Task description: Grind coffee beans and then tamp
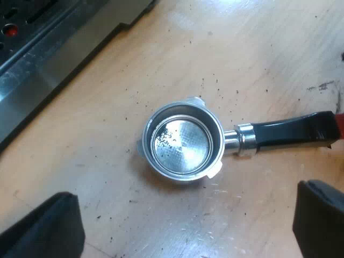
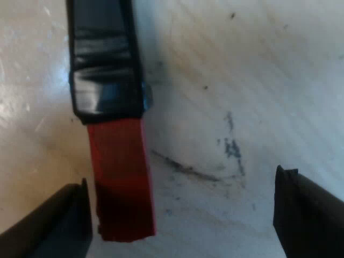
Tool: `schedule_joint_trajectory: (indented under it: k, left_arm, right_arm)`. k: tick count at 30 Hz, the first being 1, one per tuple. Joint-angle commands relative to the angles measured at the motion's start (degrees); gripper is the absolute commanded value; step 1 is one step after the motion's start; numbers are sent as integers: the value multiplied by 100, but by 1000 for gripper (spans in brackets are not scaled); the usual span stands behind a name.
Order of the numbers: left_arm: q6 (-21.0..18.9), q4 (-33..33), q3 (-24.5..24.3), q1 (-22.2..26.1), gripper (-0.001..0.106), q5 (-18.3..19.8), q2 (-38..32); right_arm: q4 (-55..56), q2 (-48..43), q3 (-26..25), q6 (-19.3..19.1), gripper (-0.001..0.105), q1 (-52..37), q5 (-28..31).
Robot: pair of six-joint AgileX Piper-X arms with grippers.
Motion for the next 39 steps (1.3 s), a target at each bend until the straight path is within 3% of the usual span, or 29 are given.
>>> schedule_joint_trajectory:
  k: [1,7,10,18,20,27,32,39]
  left_arm:
    - [18,-22,-65,-29,81,68,-39]
    - [18,165,-449,-29,81,51,-105]
    - [18,287,-856,-29,81,-194,-130]
    - [-34,1523,-1662,-29,81,-1557,-131]
    - [-48,1616,-1735,60,81,-1656,-131]
    - [-159,1794,-1789,887,81,-1457,218]
    - [-159,1811,-1789,943,81,-1359,868]
    - [-114,1731,-1789,943,81,-1657,1984]
  right_arm:
    - [152,-199,-197,-46,71,-11,94]
    - [-566,-871,-339,-238,71,1,134]
    - [-1295,-1095,-339,-548,71,1,207]
    - [-3387,-1017,15,-1497,71,1,191]
    - [-3886,-976,168,-1572,71,1,193]
    - [-5195,-785,605,-1571,71,1,193]
    - [-5236,-734,604,-1571,71,1,173]
    - [-5236,-734,604,-1560,71,1,173]
